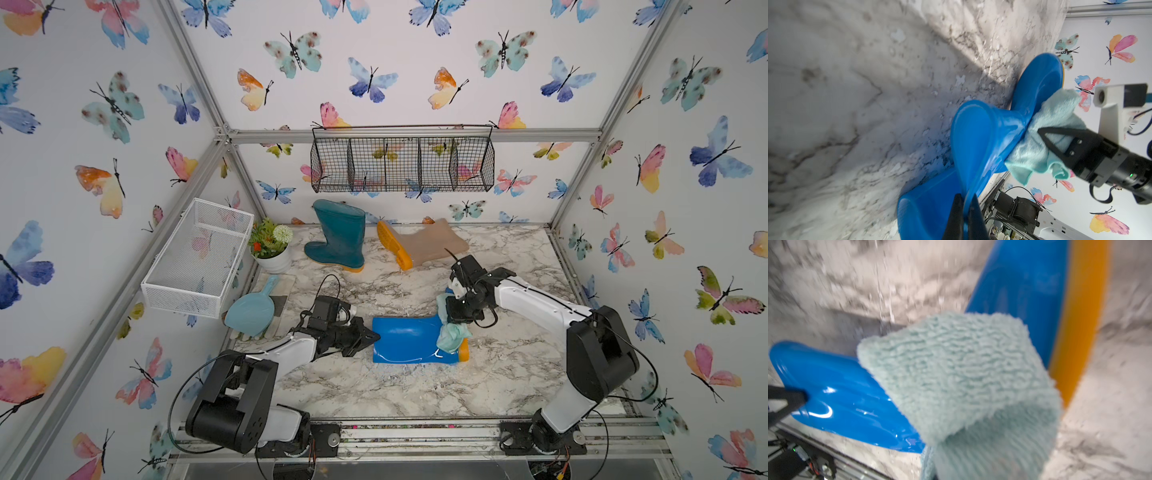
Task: Wipe the rubber boots with a cloth
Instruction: Wipe the dirt off the rubber boot.
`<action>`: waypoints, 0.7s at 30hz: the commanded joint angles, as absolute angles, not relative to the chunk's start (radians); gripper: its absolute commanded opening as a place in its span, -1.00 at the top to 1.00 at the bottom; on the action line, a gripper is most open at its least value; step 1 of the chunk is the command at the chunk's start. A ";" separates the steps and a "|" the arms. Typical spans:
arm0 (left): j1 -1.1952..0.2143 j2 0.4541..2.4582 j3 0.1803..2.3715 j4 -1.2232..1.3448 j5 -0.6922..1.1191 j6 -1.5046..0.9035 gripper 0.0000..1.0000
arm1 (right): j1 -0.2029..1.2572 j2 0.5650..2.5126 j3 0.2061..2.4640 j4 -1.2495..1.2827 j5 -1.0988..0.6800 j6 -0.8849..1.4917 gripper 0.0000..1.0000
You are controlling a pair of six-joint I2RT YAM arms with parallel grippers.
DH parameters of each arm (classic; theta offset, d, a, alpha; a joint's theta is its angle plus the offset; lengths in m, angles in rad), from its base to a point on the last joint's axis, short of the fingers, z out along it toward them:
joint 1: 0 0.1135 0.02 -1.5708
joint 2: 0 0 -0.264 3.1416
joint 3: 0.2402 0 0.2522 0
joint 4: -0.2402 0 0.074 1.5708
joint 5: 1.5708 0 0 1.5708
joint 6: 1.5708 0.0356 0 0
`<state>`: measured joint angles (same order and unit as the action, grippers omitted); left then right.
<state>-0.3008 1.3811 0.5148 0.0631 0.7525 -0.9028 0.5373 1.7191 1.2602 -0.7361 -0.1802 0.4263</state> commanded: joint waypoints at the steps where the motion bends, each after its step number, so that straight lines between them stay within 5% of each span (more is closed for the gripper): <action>1: -0.292 1.392 0.541 0.033 0.743 -0.872 1.00 | 0.516 1.752 1.327 -0.800 -0.096 0.368 0.95; 13: -0.291 1.382 0.465 0.124 0.751 -0.908 1.00 | 0.788 1.416 0.882 -0.672 -0.168 0.712 0.95; 21: -0.290 1.373 0.486 0.107 0.776 -0.892 1.00 | 0.670 1.691 1.294 -0.771 -0.015 0.491 0.95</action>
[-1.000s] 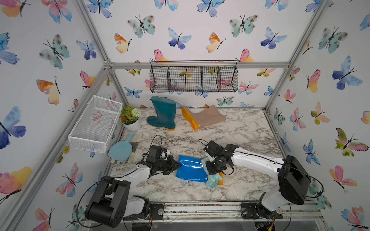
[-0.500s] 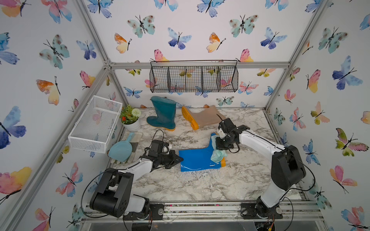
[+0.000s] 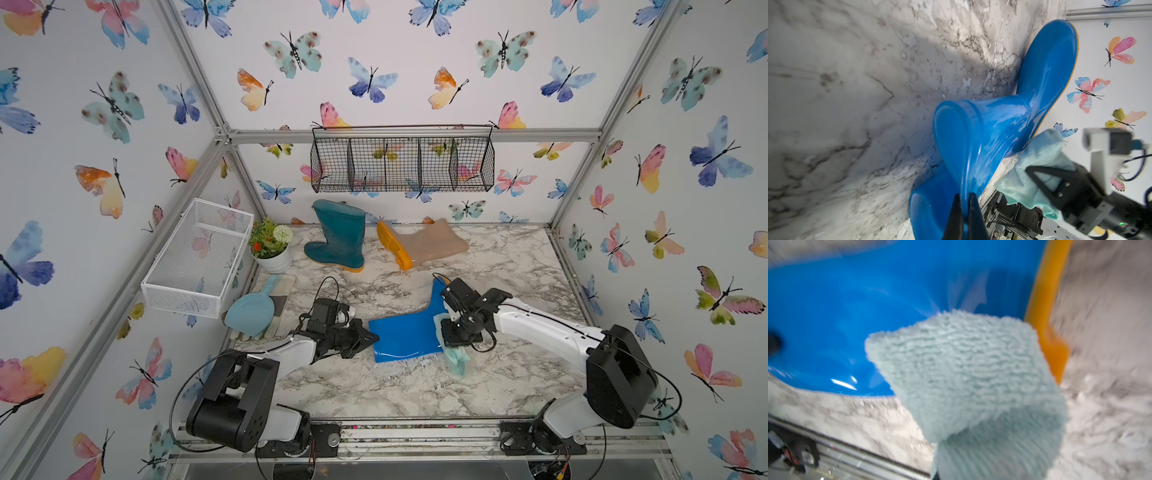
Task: Wipe the rubber boots with a cloth
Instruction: Wipe the dirt off the rubber boot.
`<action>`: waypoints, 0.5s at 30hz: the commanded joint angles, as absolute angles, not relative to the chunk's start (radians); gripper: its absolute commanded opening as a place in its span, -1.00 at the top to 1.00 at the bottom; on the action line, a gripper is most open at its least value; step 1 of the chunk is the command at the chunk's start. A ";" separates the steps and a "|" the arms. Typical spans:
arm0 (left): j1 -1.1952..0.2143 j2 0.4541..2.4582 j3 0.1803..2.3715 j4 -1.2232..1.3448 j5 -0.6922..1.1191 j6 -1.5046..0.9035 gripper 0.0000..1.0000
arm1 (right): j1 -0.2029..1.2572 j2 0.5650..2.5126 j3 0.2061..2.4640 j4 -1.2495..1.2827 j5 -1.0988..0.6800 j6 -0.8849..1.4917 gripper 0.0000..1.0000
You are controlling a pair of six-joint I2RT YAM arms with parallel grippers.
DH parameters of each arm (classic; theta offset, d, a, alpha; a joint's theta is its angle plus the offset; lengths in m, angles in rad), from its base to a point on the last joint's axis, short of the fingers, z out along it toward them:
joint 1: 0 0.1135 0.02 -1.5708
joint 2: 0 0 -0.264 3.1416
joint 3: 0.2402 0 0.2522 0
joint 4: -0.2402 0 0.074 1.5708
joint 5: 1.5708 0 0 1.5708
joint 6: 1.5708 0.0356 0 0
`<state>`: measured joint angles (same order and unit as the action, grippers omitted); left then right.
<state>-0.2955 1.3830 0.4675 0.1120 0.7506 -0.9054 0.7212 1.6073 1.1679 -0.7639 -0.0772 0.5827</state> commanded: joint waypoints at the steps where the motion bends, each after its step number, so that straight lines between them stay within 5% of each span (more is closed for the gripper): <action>1: -0.291 1.369 0.491 0.099 0.780 -0.889 1.00 | 0.651 1.741 1.355 -0.773 -0.020 0.466 0.96; 9: -0.298 1.318 0.442 0.171 0.798 -0.956 1.00 | 0.515 2.201 1.962 -1.021 -0.023 0.341 0.95; 15: -0.299 1.291 0.399 0.210 0.754 -0.980 1.00 | 0.653 2.017 1.660 -0.909 -0.145 0.448 0.96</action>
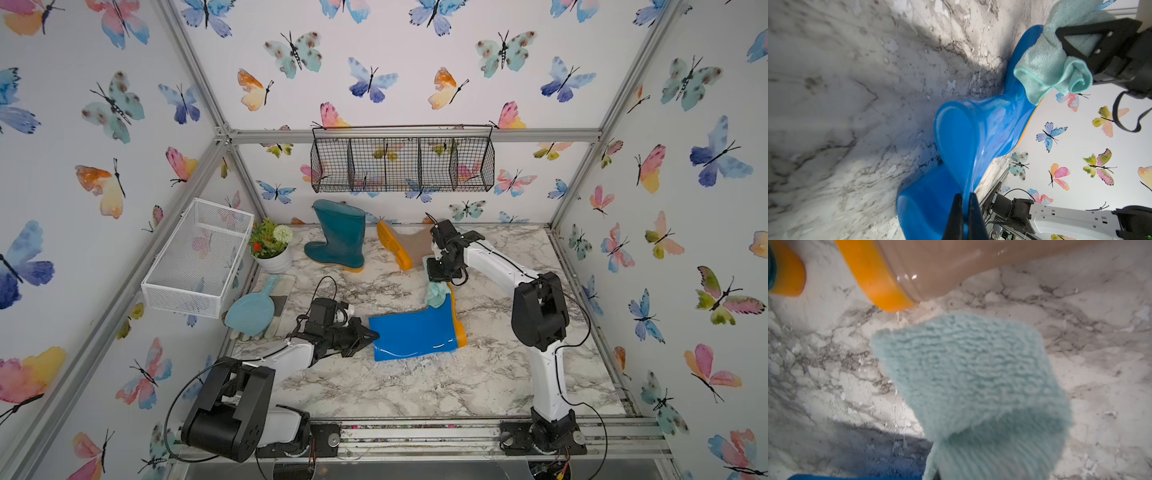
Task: Wipe the rubber boots with a cloth
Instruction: Wipe the dirt off the rubber boot, then place the cleaning item at the center of the board.
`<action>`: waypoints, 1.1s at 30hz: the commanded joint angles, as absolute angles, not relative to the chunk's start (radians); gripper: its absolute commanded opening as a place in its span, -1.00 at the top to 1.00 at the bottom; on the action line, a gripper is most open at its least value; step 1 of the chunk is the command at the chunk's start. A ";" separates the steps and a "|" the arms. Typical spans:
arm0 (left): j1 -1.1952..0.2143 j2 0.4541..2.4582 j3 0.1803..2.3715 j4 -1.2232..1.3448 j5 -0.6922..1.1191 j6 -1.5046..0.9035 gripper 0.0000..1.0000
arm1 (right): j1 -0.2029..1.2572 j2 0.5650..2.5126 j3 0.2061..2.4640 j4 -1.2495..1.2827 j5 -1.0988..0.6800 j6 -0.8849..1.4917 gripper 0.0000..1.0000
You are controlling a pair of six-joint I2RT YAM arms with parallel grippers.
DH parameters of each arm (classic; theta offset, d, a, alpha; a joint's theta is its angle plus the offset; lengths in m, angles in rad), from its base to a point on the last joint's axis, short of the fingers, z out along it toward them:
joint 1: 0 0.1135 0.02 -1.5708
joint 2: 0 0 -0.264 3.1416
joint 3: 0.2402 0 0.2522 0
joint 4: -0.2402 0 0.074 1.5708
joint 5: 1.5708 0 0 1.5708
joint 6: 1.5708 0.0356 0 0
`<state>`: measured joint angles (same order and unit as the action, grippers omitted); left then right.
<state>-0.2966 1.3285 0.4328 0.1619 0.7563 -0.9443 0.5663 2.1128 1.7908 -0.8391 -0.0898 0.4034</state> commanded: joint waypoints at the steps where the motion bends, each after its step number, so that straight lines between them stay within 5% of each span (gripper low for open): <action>1: -0.299 1.282 0.375 0.247 0.748 -1.007 1.00 | 0.677 1.962 1.561 -0.859 -0.190 0.489 0.95; 5: -0.299 1.292 0.359 0.255 0.758 -1.002 1.00 | 0.654 1.804 1.344 -0.704 -0.262 0.564 0.95; 10: -0.302 1.277 0.395 0.187 0.753 -0.973 1.00 | 0.522 1.840 1.475 -0.845 -0.139 0.469 0.95; 21: -0.303 1.203 0.389 0.189 0.712 -1.007 1.00 | 0.640 1.999 1.627 -0.855 -0.212 0.485 0.95; 25: -0.312 1.182 0.384 0.204 0.725 -1.007 1.00 | 0.446 1.914 1.596 -0.772 -0.364 0.507 0.95; 30: -0.316 1.134 0.481 0.093 0.704 -0.995 1.00 | 0.316 1.805 1.680 -0.857 -0.233 0.436 0.95; 33: -0.332 1.104 0.594 -0.043 0.673 -0.936 1.00 | 0.203 1.696 1.503 -0.807 -0.192 0.408 0.92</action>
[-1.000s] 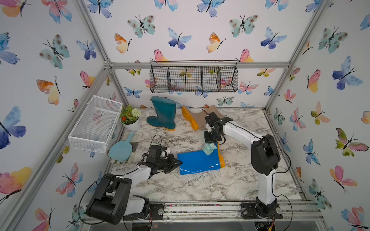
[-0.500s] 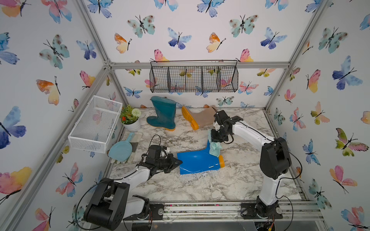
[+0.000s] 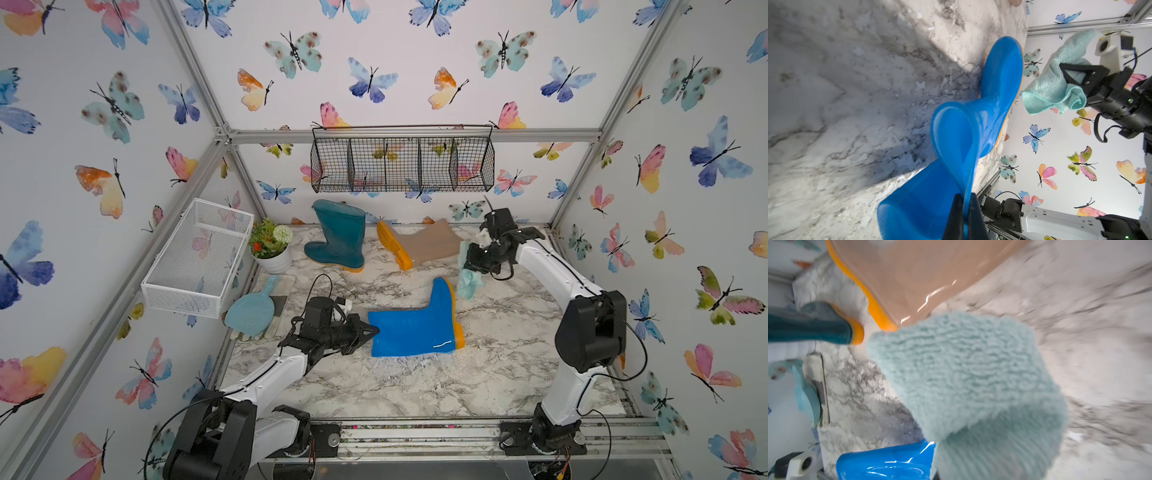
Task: Wipe the rubber boots with a cloth
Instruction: Place the cleaning item at the center of the board, then pick up the rubber boot from the center of the board.
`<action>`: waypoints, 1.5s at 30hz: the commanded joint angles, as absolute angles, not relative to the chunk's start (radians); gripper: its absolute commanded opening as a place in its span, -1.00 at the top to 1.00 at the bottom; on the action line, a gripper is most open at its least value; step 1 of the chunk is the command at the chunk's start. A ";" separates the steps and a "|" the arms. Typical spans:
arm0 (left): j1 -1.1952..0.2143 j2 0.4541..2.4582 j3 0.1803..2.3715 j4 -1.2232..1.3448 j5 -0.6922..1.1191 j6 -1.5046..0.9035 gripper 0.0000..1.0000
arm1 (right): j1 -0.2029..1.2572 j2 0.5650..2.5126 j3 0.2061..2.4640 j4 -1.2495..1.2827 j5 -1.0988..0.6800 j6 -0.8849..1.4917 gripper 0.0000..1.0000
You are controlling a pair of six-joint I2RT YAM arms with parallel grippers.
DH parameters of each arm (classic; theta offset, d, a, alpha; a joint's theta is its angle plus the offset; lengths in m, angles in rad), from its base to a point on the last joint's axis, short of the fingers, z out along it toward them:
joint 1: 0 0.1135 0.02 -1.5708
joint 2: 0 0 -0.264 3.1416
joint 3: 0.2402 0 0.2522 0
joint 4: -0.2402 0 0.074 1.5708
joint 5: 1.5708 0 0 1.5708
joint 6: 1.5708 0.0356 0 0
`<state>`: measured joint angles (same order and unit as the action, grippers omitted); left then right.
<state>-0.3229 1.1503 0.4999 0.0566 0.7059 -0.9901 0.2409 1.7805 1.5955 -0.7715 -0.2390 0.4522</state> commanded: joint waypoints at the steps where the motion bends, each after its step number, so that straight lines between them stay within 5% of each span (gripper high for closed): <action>1: -0.334 1.092 0.619 -0.066 0.664 -0.922 1.00 | 0.166 1.658 1.422 -0.779 -0.194 0.407 0.89; 8: -0.366 1.087 0.679 -0.075 0.657 -0.928 1.00 | 0.131 1.549 1.119 -0.643 -0.272 0.409 0.52; 12: -0.377 1.094 0.720 -0.092 0.654 -0.922 1.00 | 0.131 1.525 1.105 -0.653 -0.264 0.388 -0.26; 16: -0.385 1.111 0.775 -0.099 0.658 -0.920 1.00 | 0.133 1.481 1.147 -0.720 -0.166 0.339 -0.52; 25: -0.425 1.161 0.979 -0.102 0.675 -0.924 1.00 | 0.184 1.273 1.059 -0.631 -0.214 0.359 -0.43; 33: -0.432 1.154 1.116 -0.072 0.664 -0.958 1.00 | 0.503 1.199 0.989 -0.443 -0.206 0.383 -0.25; 45: -0.432 1.000 1.114 -0.228 0.244 -0.950 1.00 | 0.907 1.233 1.043 -0.245 -0.096 0.298 -0.22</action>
<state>-0.4297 1.0599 1.0889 -0.2703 0.4107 -0.9638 0.8654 1.2453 1.0260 -0.3286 -0.1566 0.3378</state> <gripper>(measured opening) 0.048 0.612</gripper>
